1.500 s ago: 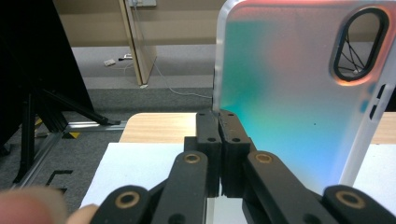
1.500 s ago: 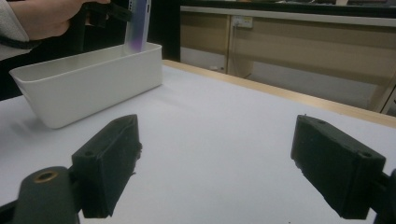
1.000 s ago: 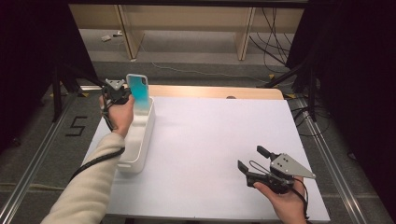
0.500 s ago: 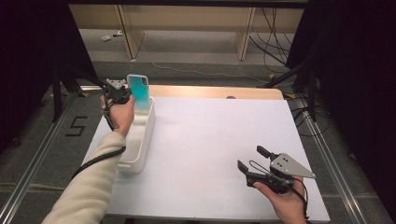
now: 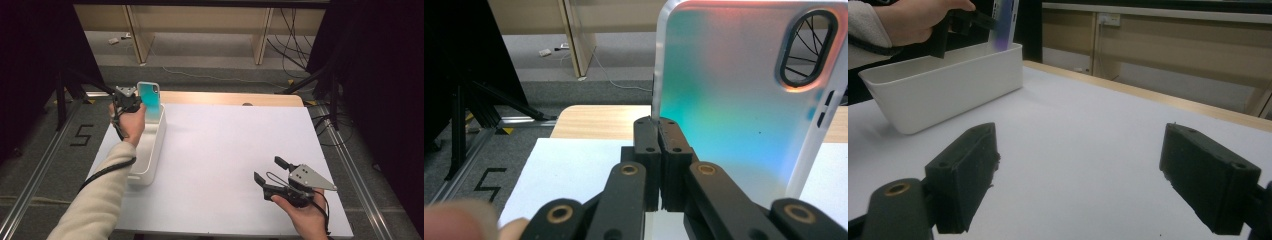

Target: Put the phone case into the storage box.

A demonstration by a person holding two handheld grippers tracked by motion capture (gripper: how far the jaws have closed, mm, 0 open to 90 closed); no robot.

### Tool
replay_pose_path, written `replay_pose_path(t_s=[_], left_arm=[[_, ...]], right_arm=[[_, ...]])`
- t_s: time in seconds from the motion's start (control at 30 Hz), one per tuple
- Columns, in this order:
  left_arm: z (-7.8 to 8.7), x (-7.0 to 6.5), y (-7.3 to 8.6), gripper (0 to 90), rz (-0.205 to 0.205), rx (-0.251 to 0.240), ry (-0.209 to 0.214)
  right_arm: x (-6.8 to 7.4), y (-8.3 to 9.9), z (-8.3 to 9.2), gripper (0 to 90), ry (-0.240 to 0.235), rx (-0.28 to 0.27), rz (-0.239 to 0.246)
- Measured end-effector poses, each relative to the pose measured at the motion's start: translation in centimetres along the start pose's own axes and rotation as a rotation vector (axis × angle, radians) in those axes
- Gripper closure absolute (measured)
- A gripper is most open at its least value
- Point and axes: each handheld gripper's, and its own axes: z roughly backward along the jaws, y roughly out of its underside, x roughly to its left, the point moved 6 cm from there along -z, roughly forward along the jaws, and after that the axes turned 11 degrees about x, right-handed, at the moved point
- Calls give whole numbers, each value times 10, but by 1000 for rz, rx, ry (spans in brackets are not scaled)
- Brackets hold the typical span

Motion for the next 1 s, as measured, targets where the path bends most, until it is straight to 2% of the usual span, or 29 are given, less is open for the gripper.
replay_pose_path(t_s=[1.0], left_arm=[[-7,-4,4,879,-10,20,-4]], right_arm=[[0,0,0,166,0,1,-1]])
